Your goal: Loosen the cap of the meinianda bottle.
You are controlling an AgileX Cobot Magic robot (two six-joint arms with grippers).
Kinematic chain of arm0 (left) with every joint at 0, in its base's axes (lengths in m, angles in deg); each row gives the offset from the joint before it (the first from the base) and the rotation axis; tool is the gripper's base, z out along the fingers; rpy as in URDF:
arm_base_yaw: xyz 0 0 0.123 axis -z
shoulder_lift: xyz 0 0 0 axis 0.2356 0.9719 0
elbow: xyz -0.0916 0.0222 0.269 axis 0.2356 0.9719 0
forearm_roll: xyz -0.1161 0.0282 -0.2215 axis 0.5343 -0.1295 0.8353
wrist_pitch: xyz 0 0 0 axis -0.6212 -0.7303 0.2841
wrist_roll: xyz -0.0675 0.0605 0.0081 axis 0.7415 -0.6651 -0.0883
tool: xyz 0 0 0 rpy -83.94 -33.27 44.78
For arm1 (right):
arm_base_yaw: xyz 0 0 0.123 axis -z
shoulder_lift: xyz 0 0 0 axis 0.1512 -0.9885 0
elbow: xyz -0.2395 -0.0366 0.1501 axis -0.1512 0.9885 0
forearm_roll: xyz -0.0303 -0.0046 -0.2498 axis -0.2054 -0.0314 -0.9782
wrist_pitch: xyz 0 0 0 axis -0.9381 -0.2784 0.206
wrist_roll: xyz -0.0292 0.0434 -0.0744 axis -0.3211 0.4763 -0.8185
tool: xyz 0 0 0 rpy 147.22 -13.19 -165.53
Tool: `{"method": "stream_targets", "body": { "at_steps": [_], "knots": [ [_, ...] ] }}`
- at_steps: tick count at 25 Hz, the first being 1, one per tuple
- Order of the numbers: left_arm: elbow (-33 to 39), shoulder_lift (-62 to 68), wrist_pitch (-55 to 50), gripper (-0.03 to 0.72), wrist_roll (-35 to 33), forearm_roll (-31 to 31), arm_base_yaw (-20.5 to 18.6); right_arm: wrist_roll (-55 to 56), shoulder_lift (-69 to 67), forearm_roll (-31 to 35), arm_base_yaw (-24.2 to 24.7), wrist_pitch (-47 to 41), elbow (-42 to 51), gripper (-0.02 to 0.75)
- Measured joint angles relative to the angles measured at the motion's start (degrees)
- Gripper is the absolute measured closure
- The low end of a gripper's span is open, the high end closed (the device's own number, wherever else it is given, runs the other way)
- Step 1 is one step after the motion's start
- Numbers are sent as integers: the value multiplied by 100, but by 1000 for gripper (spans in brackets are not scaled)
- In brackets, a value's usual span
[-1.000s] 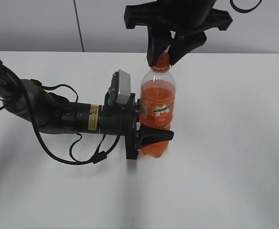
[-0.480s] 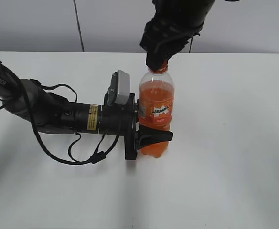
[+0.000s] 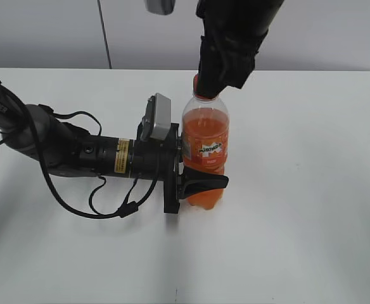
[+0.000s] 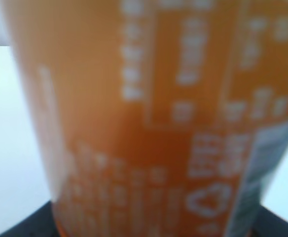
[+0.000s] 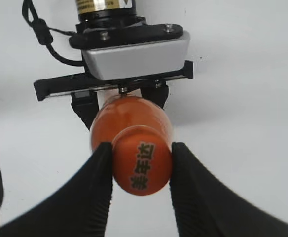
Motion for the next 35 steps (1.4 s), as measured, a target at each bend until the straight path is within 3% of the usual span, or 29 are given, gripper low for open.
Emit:
{"method": "stream_targets", "body": {
  "at_steps": [8, 19, 25, 35],
  "knots": [
    [0, 0, 0, 304, -10, -10, 0, -2152, 0, 0, 0, -14, 0, 469],
    [0, 0, -6, 304, -17, 13, 0, -4267, 0, -5, 0, -14, 0, 469],
    [0, 0, -6, 304, -17, 17, 0, -4819, 5, -5, 0, -14, 0, 469],
    [0, 0, 0, 304, -17, 12, 0, -4802, 5, 65, 6, -14, 0, 465]
  ]
}}
